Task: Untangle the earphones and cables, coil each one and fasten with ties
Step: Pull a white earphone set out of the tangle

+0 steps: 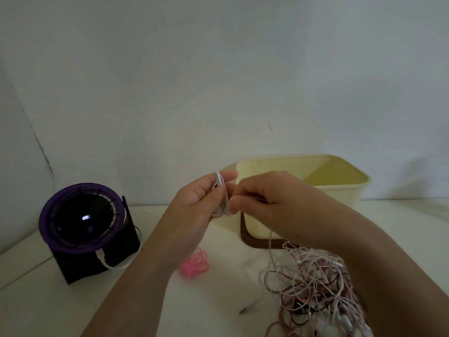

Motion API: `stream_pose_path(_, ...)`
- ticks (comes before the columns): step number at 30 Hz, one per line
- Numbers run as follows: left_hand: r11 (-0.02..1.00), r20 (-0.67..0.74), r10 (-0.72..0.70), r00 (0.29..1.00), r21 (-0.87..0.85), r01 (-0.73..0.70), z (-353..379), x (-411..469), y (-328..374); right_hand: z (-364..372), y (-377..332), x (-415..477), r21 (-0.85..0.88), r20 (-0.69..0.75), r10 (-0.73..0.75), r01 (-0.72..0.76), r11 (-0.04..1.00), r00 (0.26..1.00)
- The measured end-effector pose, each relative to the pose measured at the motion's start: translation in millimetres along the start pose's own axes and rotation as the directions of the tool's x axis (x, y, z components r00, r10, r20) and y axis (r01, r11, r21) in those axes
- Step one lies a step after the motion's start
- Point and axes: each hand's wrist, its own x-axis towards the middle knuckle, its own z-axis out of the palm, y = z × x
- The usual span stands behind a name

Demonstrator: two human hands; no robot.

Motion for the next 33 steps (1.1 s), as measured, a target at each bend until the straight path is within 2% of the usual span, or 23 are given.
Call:
stream_pose_path(2, 0.999, 0.044, -0.035, 0.998, 0.020, 0.034, 0, 0, 0, -2, 2, 0, -0.013, -0.044, -0.008, 0.008, 1.000, 0.999)
stream_pose_path(7, 0.995, 0.111, -0.077, 0.991, -0.052, 0.083, 2, -1, 0, -7, 2, -2, 0.084, -0.130, 0.017, -0.006, 0.996, 0.991)
stream_pose_path(13, 0.981, 0.230, -0.100, 0.968, 0.183, 0.058, -3, -4, -5, -8, 5, -1, 0.126, -0.118, -0.004, 0.019, 0.992, 0.993)
stream_pose_path(16, 0.979, 0.265, -0.149, 0.953, 0.174, 0.105, -3, -7, 0, -10, 17, 2, 0.182, -0.153, 0.008, 0.020, 0.983, 0.988)
stream_pose_path(18, 0.989, 0.298, -0.144, 0.943, 0.087, 0.124, -1, -8, 5, -8, 24, 5, 0.291, -0.161, 0.023, 0.025, 0.957, 0.987)
stream_pose_path(21, 0.967, 0.356, -0.081, 0.931, -0.198, 0.160, 1, -8, 9, 5, 29, 12, 0.551, -0.104, 0.001, 0.057, 0.832, 0.995)
stream_pose_path(23, 0.901, 0.375, -0.045, 0.926, -0.386, 0.199, -4, -4, 8, 15, 32, 17, 0.651, -0.097, 0.040, 0.033, 0.758, 0.994)
stream_pose_path(25, 0.771, 0.422, 0.008, 0.906, -0.579, 0.263, -8, -1, 10, 23, 35, 20, 0.648, -0.096, 0.097, -0.011, 0.762, 0.991)
stream_pose_path(26, 0.706, 0.406, 0.033, 0.913, -0.656, 0.266, -8, 1, 13, 26, 36, 21, 0.606, -0.089, 0.115, -0.038, 0.795, 0.989)
stream_pose_path(28, 0.682, 0.222, -0.002, 0.975, -0.712, 0.164, -7, 3, 14, 30, 35, 20, 0.455, -0.016, 0.112, -0.093, 0.886, 0.994)
stream_pose_path(30, 0.764, -0.008, -0.043, 0.999, -0.644, 0.028, -6, 4, 16, 32, 27, 17, 0.322, 0.109, 0.073, -0.105, 0.941, 0.991)
stream_pose_path(33, 0.843, -0.052, -0.030, 0.998, -0.538, -0.003, -8, 6, 12, 26, 16, 12, 0.237, 0.169, 0.048, -0.088, 0.968, 0.984)
